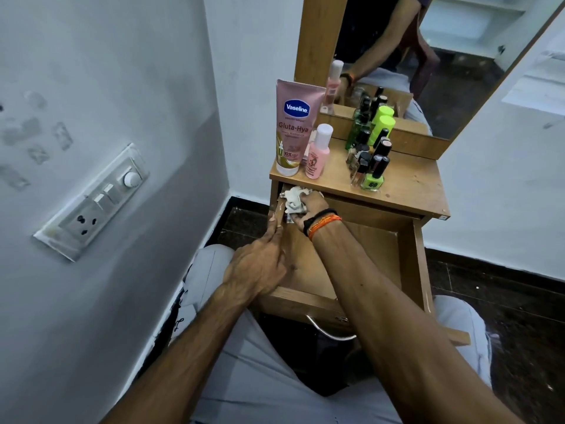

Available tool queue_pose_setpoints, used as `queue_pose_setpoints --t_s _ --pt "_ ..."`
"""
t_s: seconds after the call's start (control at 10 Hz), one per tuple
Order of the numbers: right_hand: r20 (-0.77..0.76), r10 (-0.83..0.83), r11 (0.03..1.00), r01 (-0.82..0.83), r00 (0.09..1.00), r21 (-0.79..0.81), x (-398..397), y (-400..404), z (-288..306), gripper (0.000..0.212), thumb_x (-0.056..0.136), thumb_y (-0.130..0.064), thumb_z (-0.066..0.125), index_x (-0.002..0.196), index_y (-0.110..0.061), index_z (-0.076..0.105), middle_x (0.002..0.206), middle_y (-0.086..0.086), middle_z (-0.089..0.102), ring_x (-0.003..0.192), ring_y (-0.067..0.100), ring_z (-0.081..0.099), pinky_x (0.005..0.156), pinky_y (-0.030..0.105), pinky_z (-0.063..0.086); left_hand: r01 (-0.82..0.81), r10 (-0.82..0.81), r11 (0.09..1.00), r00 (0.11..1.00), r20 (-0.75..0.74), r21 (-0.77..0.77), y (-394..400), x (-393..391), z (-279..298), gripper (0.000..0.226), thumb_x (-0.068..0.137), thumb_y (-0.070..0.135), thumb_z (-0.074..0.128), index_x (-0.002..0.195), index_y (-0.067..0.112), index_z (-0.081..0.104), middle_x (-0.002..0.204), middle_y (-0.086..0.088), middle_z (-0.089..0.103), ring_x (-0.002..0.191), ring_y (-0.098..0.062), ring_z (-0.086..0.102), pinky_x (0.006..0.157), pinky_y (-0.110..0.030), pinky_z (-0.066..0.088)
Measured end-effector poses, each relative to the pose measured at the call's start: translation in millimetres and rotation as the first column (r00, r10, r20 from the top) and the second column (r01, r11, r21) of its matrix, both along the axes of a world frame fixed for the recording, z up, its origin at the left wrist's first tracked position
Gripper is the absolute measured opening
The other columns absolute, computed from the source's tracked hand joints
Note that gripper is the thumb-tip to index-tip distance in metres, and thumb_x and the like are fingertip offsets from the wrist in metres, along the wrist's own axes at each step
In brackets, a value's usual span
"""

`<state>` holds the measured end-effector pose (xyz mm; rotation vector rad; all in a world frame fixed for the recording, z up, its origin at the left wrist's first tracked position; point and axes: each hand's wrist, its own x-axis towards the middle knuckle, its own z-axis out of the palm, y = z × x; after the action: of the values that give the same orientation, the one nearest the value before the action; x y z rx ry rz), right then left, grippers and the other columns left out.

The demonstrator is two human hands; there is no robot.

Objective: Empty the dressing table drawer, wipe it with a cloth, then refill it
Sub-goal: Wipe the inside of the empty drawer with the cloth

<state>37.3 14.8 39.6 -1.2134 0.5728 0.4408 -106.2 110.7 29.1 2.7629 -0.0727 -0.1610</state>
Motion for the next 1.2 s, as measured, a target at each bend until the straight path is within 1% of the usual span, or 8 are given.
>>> queue_pose_setpoints --t_s 0.1,0.2,0.4,0.5,0.8,1.0,1.1,1.2 --pt "0.035 0.078 0.989 -0.081 0.996 0.121 -8.9 -19.2 -4.0 0.028 0.104 0.001 0.033 0.124 0.004 0.052 0.104 0.013 0.057 0.088 0.025 0.060 0.103 0.045 0.046 -0.014 0.015 0.997 1.000 0.008 -0.075 -1.0 -0.1 3.1 0.063 0.102 0.030 0.037 0.160 0.021 0.014 0.168 -0.002 0.011 0.097 -0.028 0.068 0.083 -0.046 0.058" --pt "0.011 0.127 0.991 -0.127 0.992 -0.034 -10.4 -46.8 -13.7 0.022 0.092 0.008 0.046 0.106 0.003 0.061 0.109 0.022 0.067 0.092 0.032 0.069 0.084 0.047 0.058 -0.048 0.053 0.987 0.998 0.031 -0.150 -0.6 -3.1 7.2 0.058 0.100 0.023 0.041 0.156 0.020 0.026 0.167 0.001 0.018 0.119 -0.035 0.061 0.097 -0.053 0.052" --pt "0.193 0.260 0.899 -0.165 0.946 -0.405 -32.4 -53.9 -22.6 0.035 0.075 -0.008 0.061 0.108 -0.016 0.071 0.103 0.010 0.076 0.095 0.030 0.072 0.088 0.052 0.058 -0.112 0.123 0.942 0.992 0.015 -0.317 0.8 -4.9 17.9 0.063 0.094 0.007 0.049 0.153 0.019 0.033 0.146 -0.006 0.053 0.123 -0.029 0.059 0.101 -0.048 0.050" --pt "0.249 0.477 0.839 -0.353 0.843 -0.414 -53.2 -34.8 -17.2 0.050 0.083 -0.009 0.061 0.130 -0.027 0.060 0.114 0.008 0.072 0.095 0.025 0.071 0.083 0.043 0.059 -0.240 0.240 0.877 0.969 -0.054 -0.415 2.5 -7.7 21.9 0.054 0.096 0.009 0.049 0.149 0.019 0.040 0.130 -0.007 0.065 0.115 -0.026 0.062 0.097 -0.044 0.051" --pt "0.347 0.654 0.604 -0.188 0.672 -0.775 -54.5 -6.1 -18.9 0.047 0.094 -0.015 0.060 0.141 -0.015 0.055 0.136 0.012 0.059 0.123 0.026 0.056 0.107 0.035 0.044 -0.464 0.395 0.618 0.881 -0.259 -0.635 10.5 -4.6 16.6 0.052 0.086 0.011 0.041 0.134 0.023 0.056 0.129 0.005 0.067 0.123 -0.016 0.058 0.106 -0.048 0.046" --pt "0.360 0.702 0.512 -0.085 0.614 -0.855 -56.1 -4.8 -4.1 0.033 0.090 -0.023 0.065 0.122 -0.019 0.070 0.118 0.004 0.069 0.105 0.017 0.064 0.094 0.031 0.052 -0.514 0.472 0.452 0.832 -0.293 -0.729 11.3 1.0 9.8 0.030 0.097 0.048 0.039 0.108 0.038 0.065 0.115 0.009 0.069 0.112 -0.014 0.063 0.104 -0.048 0.047" --pt "0.358 0.833 0.461 -0.171 0.422 -0.870 -88.5 -26.4 3.1 0.016 0.093 -0.026 0.067 0.107 -0.024 0.073 0.103 -0.010 0.069 0.091 -0.001 0.064 0.083 0.021 0.055 -0.522 0.471 0.389 0.821 -0.323 -0.759 6.5 -2.0 19.1 0.051 0.100 0.066 0.024 0.107 0.037 0.066 0.112 0.009 0.068 0.107 -0.010 0.061 0.106 -0.042 0.042" --pt "0.229 0.919 0.328 -0.300 0.320 -0.896 -113.5 -45.6 3.9 0.040 0.088 -0.027 0.075 0.126 -0.024 0.066 0.126 -0.007 0.059 0.111 0.006 0.056 0.097 0.024 0.047 -0.536 0.447 0.307 0.811 -0.377 -0.787 6.5 -1.5 21.5 0.104 0.074 0.095 0.015 0.144 0.028 0.052 0.150 0.000 0.051 0.136 -0.021 0.048 0.117 -0.053 0.032"
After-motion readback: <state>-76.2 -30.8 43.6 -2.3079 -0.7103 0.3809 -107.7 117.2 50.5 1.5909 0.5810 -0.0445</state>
